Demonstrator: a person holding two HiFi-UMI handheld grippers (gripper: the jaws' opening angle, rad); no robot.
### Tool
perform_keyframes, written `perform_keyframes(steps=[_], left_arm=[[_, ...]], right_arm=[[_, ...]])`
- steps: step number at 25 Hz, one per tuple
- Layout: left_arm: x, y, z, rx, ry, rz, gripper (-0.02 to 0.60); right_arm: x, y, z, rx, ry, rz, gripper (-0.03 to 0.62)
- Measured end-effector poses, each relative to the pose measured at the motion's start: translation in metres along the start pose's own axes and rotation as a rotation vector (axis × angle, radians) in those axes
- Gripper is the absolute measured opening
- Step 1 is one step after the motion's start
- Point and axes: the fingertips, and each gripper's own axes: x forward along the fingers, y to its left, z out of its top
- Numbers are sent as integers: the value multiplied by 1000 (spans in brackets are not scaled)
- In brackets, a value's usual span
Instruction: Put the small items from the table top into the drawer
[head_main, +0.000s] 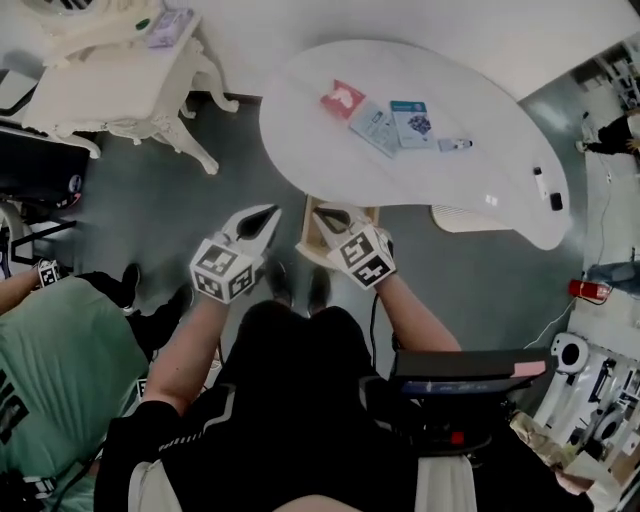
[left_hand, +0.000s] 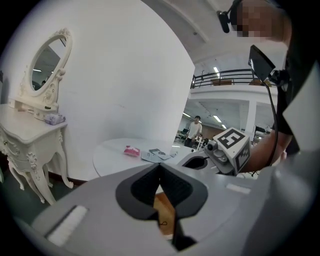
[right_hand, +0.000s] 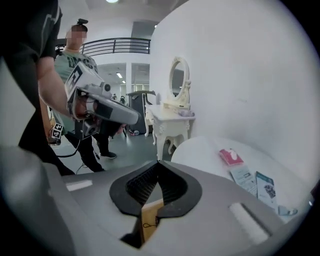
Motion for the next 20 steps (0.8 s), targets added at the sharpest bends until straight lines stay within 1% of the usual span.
perform_keyframes(steps=[4, 8, 11, 15, 20], left_arm=[[-12, -7, 25, 6, -43, 4, 0], [-25, -13, 55, 41, -106, 18, 0], [-33, -19, 78, 59, -160, 15, 0], [-44, -21, 101, 67, -206, 25, 0], [-50, -20, 118, 65, -226, 43, 0]], right_arm=[[-25, -5, 41, 24, -91, -30, 3], [-46, -5, 73, 29, -171, -70, 3], [-61, -7, 92, 33, -217, -105, 3], [-83, -17, 114, 58, -290, -174, 2], [-114, -33, 138, 121, -401, -240, 2]])
